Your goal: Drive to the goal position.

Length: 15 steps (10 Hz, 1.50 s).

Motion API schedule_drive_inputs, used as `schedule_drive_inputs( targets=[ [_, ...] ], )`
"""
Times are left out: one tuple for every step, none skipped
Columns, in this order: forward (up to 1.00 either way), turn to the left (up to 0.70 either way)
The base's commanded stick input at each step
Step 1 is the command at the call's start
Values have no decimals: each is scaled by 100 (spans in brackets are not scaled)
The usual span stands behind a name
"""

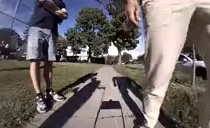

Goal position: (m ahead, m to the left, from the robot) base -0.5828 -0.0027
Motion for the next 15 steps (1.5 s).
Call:
schedule_drive_inputs(
  targets=[
    [5, -1],
    [5, -1],
    [3, -1],
    [0, 0],
    [2, 0],
    [4, -1],
    [5, -1],
    [5, -1],
    [5, -1],
    [5, -1],
    [5, -1],
    [5, -1],
    [5, -1],
    [0, 0],
    [2, 0]
  ],
)
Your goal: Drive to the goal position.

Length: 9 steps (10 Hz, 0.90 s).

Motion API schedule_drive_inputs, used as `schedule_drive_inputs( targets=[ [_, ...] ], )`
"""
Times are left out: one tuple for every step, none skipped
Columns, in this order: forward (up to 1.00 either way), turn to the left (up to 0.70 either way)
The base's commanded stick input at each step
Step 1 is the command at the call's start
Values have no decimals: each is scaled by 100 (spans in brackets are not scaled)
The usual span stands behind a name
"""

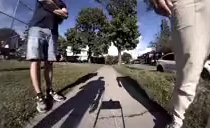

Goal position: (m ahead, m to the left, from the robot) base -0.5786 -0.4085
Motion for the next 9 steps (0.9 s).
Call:
schedule_drive_inputs(
  targets=[
    [4, -1],
    [5, -1],
    [6, -1],
    [6, -1],
    [6, -1],
    [6, -1],
    [6, -1],
    [6, -1],
    [6, -1]
  ],
)
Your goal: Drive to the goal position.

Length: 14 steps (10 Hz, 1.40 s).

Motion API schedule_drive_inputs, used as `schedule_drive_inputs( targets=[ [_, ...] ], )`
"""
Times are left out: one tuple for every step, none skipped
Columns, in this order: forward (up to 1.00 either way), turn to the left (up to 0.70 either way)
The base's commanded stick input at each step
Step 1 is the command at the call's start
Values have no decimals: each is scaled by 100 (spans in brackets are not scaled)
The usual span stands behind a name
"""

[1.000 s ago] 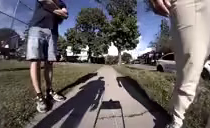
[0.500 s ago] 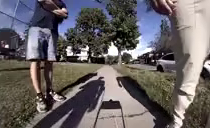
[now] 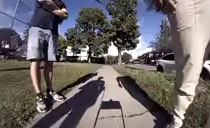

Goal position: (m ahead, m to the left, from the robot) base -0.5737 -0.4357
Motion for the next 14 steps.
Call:
schedule_drive_inputs(
  targets=[
    [6, -1],
    [6, -1],
    [5, -1],
    [5, -1],
    [5, -1],
    [5, -1],
    [5, -1],
    [6, -1],
    [6, -1],
    [6, -1],
    [6, -1],
    [6, -1],
    [6, -1],
    [6, -1]
  ],
)
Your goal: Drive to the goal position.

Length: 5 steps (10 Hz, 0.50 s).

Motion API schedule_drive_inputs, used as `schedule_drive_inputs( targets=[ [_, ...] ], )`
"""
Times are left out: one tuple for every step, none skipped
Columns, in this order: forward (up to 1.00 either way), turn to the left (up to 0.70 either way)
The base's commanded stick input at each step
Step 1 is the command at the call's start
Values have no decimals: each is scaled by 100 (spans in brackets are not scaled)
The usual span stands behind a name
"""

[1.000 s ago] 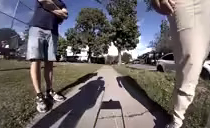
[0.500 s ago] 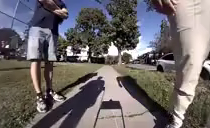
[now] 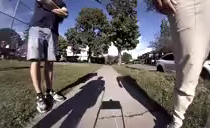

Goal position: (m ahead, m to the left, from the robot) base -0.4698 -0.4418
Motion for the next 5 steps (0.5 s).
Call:
schedule_drive_inputs(
  targets=[
    [6, -1],
    [6, -1],
    [6, -1],
    [6, -1],
    [6, -1]
  ],
)
